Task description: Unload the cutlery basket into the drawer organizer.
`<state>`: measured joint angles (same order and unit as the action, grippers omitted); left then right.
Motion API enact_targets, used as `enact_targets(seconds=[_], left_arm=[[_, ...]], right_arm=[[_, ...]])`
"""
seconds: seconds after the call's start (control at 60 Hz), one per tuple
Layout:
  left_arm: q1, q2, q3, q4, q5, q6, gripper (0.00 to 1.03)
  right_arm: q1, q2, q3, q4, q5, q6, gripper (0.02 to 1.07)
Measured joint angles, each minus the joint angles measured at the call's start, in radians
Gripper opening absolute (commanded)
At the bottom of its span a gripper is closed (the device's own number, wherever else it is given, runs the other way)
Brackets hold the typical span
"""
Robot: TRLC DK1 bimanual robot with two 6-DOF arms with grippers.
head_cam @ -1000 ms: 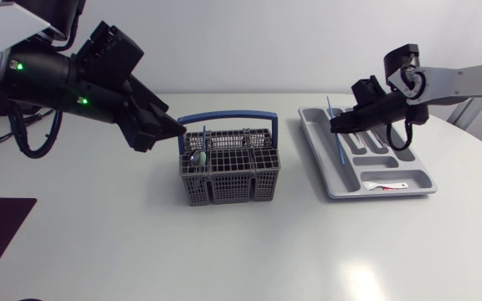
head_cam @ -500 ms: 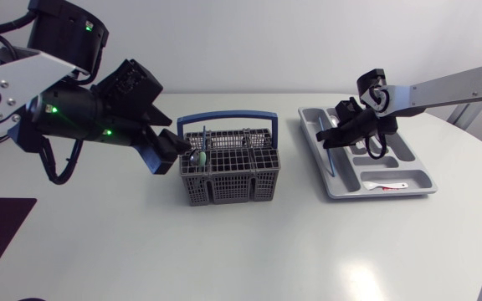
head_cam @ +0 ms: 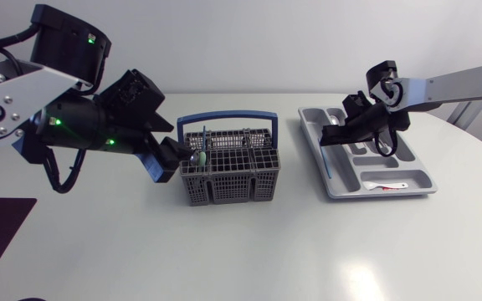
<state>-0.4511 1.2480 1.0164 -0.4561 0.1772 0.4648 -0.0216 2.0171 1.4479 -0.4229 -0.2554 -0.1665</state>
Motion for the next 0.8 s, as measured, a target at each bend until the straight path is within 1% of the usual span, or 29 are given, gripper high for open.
enact_targets(seconds=[0.283,0.433,0.55,0.633,0.8], left_arm=[[-0.006,0.000,-0.034,0.032,-0.004,0.002,0.98],[-0.003,-0.014,-0.050,0.036,-0.004,0.074,0.99],[0.027,-0.019,-0.050,0.038,0.006,0.136,0.99],[0.045,-0.019,-0.050,0.038,0.008,0.153,0.98],[0.045,-0.019,-0.050,0.040,0.023,0.165,0.98]], right_arm=[[0.003,-0.208,-0.175,0.028,-0.010,-0.036,0.95],[0.031,-0.319,-0.283,0.063,-0.009,-0.078,0.95],[0.071,-0.415,-0.363,0.080,-0.010,-0.108,0.95],[0.096,-0.476,-0.401,0.084,-0.013,-0.120,0.95],[0.160,-0.577,-0.454,0.082,-0.041,-0.124,0.95]])
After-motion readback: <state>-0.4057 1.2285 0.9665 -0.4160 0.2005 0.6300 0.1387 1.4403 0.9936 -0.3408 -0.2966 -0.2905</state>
